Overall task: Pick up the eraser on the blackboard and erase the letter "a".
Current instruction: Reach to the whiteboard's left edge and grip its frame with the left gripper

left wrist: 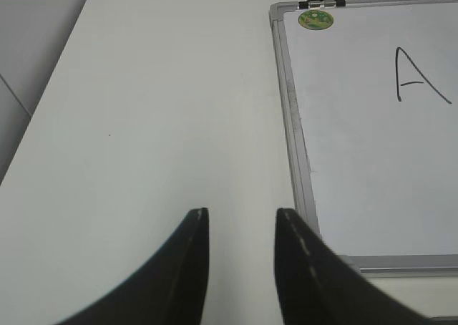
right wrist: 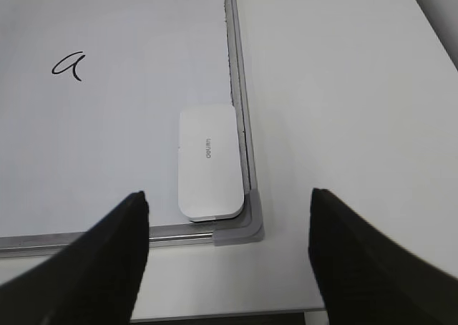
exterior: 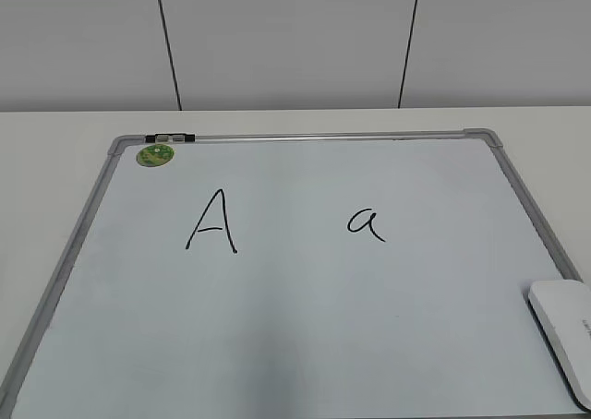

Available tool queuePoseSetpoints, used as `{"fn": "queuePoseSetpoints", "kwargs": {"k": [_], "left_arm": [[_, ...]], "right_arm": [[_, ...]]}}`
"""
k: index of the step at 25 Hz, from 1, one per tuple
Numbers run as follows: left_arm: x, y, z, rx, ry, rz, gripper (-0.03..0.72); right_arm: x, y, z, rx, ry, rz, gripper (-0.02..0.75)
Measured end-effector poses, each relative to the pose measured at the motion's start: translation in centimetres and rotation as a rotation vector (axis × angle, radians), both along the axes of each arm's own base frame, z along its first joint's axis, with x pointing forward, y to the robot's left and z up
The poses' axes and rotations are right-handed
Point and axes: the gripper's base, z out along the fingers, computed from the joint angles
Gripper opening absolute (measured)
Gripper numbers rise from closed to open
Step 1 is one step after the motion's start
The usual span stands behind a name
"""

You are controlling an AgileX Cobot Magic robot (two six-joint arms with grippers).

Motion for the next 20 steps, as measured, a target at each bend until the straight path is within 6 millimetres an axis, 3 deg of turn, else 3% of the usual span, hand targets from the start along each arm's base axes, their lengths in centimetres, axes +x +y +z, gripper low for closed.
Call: {"fn": "queuePoseSetpoints", "kwargs": {"k": [20], "left_arm": [[0.0, -0.02, 0.0, -0.002, 0.0, -0.001, 0.228]], "right_arm": [[0.0, 0.0, 0.0, 0.0, 0.0, 0.0, 0.519]]}}
